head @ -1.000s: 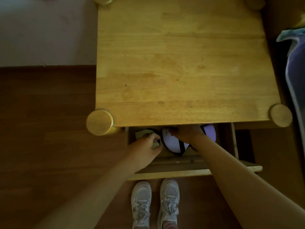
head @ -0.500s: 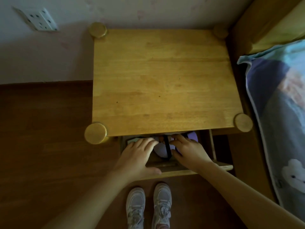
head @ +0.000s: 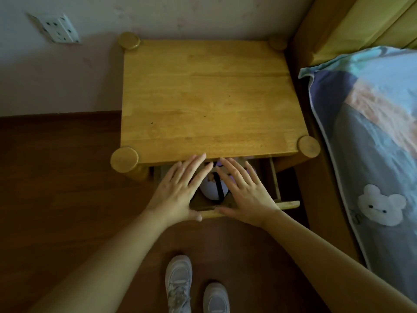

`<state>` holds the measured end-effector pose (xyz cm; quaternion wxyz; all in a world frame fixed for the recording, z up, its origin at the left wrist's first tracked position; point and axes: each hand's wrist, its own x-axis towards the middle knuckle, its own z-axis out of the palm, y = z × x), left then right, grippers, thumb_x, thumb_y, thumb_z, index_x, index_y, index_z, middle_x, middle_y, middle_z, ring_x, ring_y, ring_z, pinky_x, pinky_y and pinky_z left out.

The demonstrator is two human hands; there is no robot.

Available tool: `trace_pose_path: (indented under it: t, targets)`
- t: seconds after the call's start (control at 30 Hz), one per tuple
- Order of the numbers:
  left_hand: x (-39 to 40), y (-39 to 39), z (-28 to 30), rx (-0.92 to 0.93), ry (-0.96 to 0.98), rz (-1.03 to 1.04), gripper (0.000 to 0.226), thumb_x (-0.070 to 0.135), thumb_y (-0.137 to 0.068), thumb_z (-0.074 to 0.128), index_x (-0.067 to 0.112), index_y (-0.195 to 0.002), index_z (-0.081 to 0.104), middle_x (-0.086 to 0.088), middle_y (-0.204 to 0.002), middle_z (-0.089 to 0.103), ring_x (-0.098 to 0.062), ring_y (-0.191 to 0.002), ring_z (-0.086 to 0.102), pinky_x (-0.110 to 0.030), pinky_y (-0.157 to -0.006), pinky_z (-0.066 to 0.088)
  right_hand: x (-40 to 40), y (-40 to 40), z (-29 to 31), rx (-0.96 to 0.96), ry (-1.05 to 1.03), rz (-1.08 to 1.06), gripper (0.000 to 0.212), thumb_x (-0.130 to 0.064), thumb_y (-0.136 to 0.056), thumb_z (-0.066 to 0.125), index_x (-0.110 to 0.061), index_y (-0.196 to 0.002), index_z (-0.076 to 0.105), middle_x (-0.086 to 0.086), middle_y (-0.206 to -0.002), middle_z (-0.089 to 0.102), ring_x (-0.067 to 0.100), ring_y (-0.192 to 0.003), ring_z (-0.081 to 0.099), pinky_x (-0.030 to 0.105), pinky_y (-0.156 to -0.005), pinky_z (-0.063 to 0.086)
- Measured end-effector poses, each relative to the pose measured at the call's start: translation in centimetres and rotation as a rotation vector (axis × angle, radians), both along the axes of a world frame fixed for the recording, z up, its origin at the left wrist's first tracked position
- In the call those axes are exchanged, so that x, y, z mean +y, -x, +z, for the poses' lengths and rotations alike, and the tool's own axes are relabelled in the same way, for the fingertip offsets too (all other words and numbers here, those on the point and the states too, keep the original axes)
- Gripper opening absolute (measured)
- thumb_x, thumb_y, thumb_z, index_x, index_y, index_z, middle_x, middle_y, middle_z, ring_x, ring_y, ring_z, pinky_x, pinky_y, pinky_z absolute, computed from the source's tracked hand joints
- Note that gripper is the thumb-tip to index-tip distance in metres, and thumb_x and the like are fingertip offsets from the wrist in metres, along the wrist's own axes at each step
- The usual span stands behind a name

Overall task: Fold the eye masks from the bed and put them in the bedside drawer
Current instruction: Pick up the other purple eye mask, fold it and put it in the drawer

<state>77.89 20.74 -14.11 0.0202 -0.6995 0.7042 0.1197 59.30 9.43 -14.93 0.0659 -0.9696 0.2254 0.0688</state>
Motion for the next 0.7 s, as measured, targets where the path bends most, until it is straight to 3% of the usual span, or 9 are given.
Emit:
trace_pose_path:
  t: [0.1, 0.23, 0.3, 0.37, 0.43, 0.5, 0.6, 0.7]
  targets:
    - [-0.2, 0.3, 0.3, -0.059, -0.02, 0.033, 0.14, 0.076, -0.056, 0.066, 0.011, -0.147, -0.019, -0.01, -0.155, -0.027, -0.025, -0.143, -0.023, -0.042, -0.116, -0.01, 0.5, 0.2, -0.1, 0.051, 0.047, -0.012, 0.109, -0.078, -0.073, 0.046, -0.014, -0.152, 0.006, 0.009, -0.161, 0.002, 0.025, -0.148, 0.002, 0.05, -0.119, 0.003]
    - [-0.8, 0.3, 0.7, -0.172, -0.044, 0.048, 0.141, 0.08, -0.057, 0.06, 0.004, -0.146, -0.02, -0.014, -0.154, -0.027, -0.028, -0.143, -0.021, -0.047, -0.116, -0.01, 0.1, -0.1, -0.2, 0.07, 0.077, -0.036, 0.12, -0.083, -0.068, 0.048, -0.012, -0.152, 0.001, 0.007, -0.162, -0.002, 0.024, -0.149, 0.0, 0.054, -0.118, 0.004]
    - [-1.0, 0.3, 0.9, -0.19, -0.044, 0.036, 0.137, 0.077, -0.06, 0.062, 0.003, -0.147, -0.013, -0.016, -0.156, -0.019, -0.028, -0.145, -0.012, -0.049, -0.117, -0.004, -0.1, -0.6, 0.1, 0.074, 0.118, -0.031, 0.121, -0.082, -0.066, 0.052, -0.01, -0.152, 0.006, 0.008, -0.161, 0.003, 0.025, -0.149, 0.005, 0.057, -0.117, 0.01]
    - [-1.3, 0.0, 1.2, -0.218, -0.006, 0.014, 0.128, 0.07, -0.058, 0.07, 0.0, -0.148, 0.01, -0.019, -0.157, 0.007, -0.03, -0.145, 0.013, -0.052, -0.115, 0.015, -0.4, -1.3, 0.2, 0.06, 0.168, -0.052, 0.12, -0.078, -0.065, 0.058, -0.007, -0.151, 0.013, 0.009, -0.16, 0.013, 0.026, -0.147, 0.015, 0.058, -0.114, 0.018]
    - [-1.7, -0.6, 0.9, -0.205, 0.077, 0.0, 0.11, 0.057, -0.052, 0.082, 0.001, -0.138, 0.042, -0.02, -0.146, 0.04, -0.031, -0.132, 0.044, -0.053, -0.101, 0.04, -0.8, -2.0, 0.2, 0.01, 0.212, -0.087, 0.115, -0.069, -0.063, 0.068, -0.006, -0.148, 0.023, 0.009, -0.157, 0.025, 0.026, -0.144, 0.027, 0.058, -0.11, 0.029]
    - [-2.3, -1.2, 0.5, -0.179, 0.147, -0.018, 0.087, 0.041, -0.053, 0.086, 0.005, -0.125, 0.056, -0.017, -0.134, 0.054, -0.03, -0.12, 0.056, -0.052, -0.086, 0.051, -1.4, -2.9, 0.1, -0.053, 0.258, -0.105, 0.108, -0.057, -0.059, 0.078, -0.007, -0.144, 0.034, 0.008, -0.152, 0.038, 0.027, -0.138, 0.04, 0.056, -0.104, 0.039]
    - [-3.4, -1.9, 0.0, -0.171, 0.226, -0.044, 0.056, 0.026, -0.06, 0.084, 0.009, -0.107, 0.059, -0.012, -0.119, 0.061, -0.027, -0.105, 0.062, -0.046, -0.077, 0.055, -2.2, -3.8, -0.4, -0.15, 0.325, -0.093, 0.09, -0.043, -0.06, 0.083, -0.009, -0.135, 0.049, 0.007, -0.137, 0.055, 0.028, -0.125, 0.054, 0.053, -0.096, 0.048]
    - [-4.3, -2.5, -0.7, -0.194, 0.321, -0.118, 0.041, 0.012, -0.064, 0.079, 0.009, -0.096, 0.055, -0.009, -0.102, 0.062, -0.024, -0.087, 0.062, -0.039, -0.069, 0.056, -2.9, -4.5, -1.2, -0.23, 0.408, -0.078, 0.065, -0.03, -0.067, 0.079, -0.011, -0.125, 0.057, 0.005, -0.123, 0.064, 0.025, -0.112, 0.063, 0.048, -0.089, 0.053]
